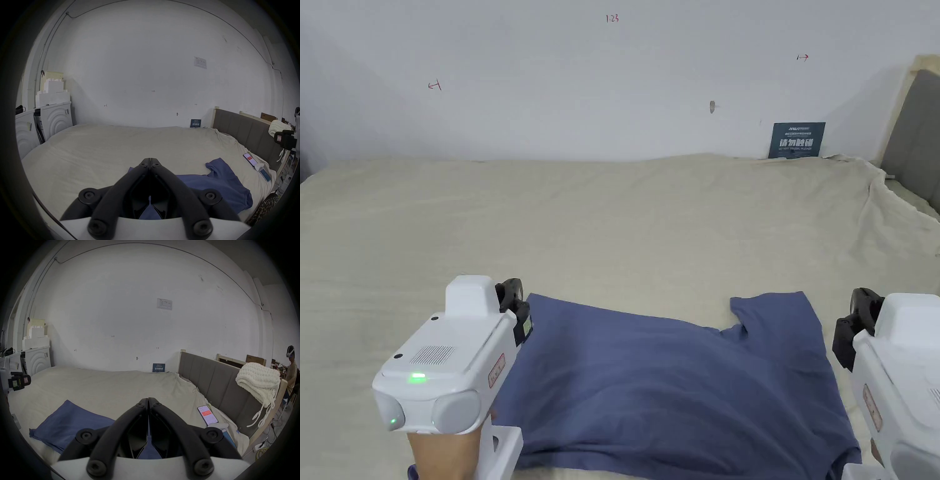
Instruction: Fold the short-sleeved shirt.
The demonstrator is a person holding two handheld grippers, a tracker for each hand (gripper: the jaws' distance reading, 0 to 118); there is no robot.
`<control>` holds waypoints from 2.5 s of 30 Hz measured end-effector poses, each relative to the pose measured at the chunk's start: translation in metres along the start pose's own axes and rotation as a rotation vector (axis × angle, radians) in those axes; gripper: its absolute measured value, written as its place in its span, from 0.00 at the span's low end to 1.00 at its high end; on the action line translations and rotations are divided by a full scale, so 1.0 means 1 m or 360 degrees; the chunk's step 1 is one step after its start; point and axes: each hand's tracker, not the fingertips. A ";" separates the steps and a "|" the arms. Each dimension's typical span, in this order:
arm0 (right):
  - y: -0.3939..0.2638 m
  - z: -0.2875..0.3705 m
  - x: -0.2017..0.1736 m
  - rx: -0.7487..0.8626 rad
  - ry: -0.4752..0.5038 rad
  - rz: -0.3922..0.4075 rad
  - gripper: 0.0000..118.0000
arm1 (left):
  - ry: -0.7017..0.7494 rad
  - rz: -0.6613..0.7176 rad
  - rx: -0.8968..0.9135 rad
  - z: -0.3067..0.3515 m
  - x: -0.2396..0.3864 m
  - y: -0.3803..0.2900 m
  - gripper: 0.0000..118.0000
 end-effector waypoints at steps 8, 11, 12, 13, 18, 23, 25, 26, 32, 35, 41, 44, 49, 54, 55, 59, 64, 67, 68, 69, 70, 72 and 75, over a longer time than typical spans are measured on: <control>-0.002 -0.040 -0.002 -0.0053 0.0017 0.0008 0.00 | -0.0116 0.0019 -0.0323 -0.084 -0.021 0.014 0.00; -0.004 -0.063 -0.005 -0.0087 0.0013 0.0013 0.00 | -0.0111 0.0020 -0.0415 -0.130 -0.029 0.015 0.00; -0.005 -0.071 -0.005 -0.0102 0.0013 0.0013 0.00 | -0.0114 0.0019 -0.0506 -0.149 -0.033 0.015 0.00; -0.007 -0.080 -0.005 -0.0116 0.0015 0.0009 0.00 | -0.0090 0.0022 -0.0538 -0.166 -0.034 0.014 0.00; -0.018 -0.118 -0.008 -0.0201 -0.0001 0.0022 0.00 | -0.0044 0.0041 -0.0779 -0.250 -0.048 0.002 0.19; -0.031 -0.148 -0.011 -0.0266 -0.0027 0.0021 0.00 | 0.0033 0.0075 -0.1121 -0.320 -0.056 -0.024 0.76; -0.035 -0.156 -0.012 -0.0287 -0.0038 0.0023 0.00 | 0.0065 -0.0010 -0.1147 -0.334 -0.054 -0.035 0.76; -0.038 -0.160 -0.013 -0.0296 -0.0041 0.0025 0.00 | 0.0066 -0.0035 -0.1174 -0.341 -0.053 -0.040 0.76; -0.052 -0.174 -0.010 -0.0359 -0.0069 0.0047 0.00 | 0.0076 -0.0052 -0.1323 -0.394 -0.066 -0.078 0.60; -0.056 -0.175 -0.008 -0.0382 -0.0077 0.0037 0.00 | 0.0061 -0.0055 -0.1286 -0.365 -0.058 -0.067 0.39; -0.060 -0.179 0.005 -0.0438 -0.0072 -0.0047 0.00 | -0.0048 -0.0083 -0.1248 -0.349 -0.048 -0.069 0.01; -0.062 -0.192 0.021 -0.0559 -0.0061 -0.0113 0.00 | -0.0092 -0.0053 -0.1099 -0.326 -0.043 -0.055 0.01; -0.082 -0.229 0.047 -0.0865 -0.0013 -0.0167 0.01 | -0.0195 0.0002 -0.0901 -0.274 -0.044 -0.020 0.01; -0.109 -0.268 0.054 -0.1080 -0.0010 -0.0091 0.65 | -0.0210 0.0004 -0.0836 -0.244 -0.044 0.008 0.01; -0.116 -0.276 0.055 -0.1135 0.0008 -0.0080 0.73 | -0.0209 0.0000 -0.0819 -0.240 -0.044 0.013 0.01; -0.135 -0.300 0.050 -0.1238 -0.0019 -0.0070 0.73 | -0.0221 0.0027 -0.0787 -0.226 -0.043 0.023 0.01; -0.163 -0.316 0.048 -0.1367 0.0007 -0.0125 0.45 | -0.0201 0.0013 -0.0794 -0.230 -0.044 0.017 0.01; -0.149 -0.301 0.036 -0.1337 0.0030 -0.0075 0.01 | -0.0192 0.0026 -0.0801 -0.229 -0.047 0.013 0.01; -0.146 -0.297 0.033 -0.1319 0.0045 -0.0007 0.01 | -0.0183 0.0028 -0.0802 -0.229 -0.048 0.012 0.01; -0.141 -0.293 0.030 -0.1303 0.0063 -0.0027 0.01 | -0.0175 0.0032 -0.0805 -0.229 -0.048 0.010 0.01; -0.136 -0.288 0.029 -0.1279 0.0056 -0.0020 0.01 | -0.0164 0.0037 -0.0803 -0.228 -0.049 0.009 0.01; -0.117 -0.269 0.024 -0.1203 0.0063 -0.0027 0.01 | -0.0151 0.0049 -0.0793 -0.224 -0.053 0.009 0.01; -0.092 -0.258 0.033 -0.1077 0.0103 0.0011 0.01 | -0.0126 0.0078 -0.0776 -0.215 -0.059 0.012 0.01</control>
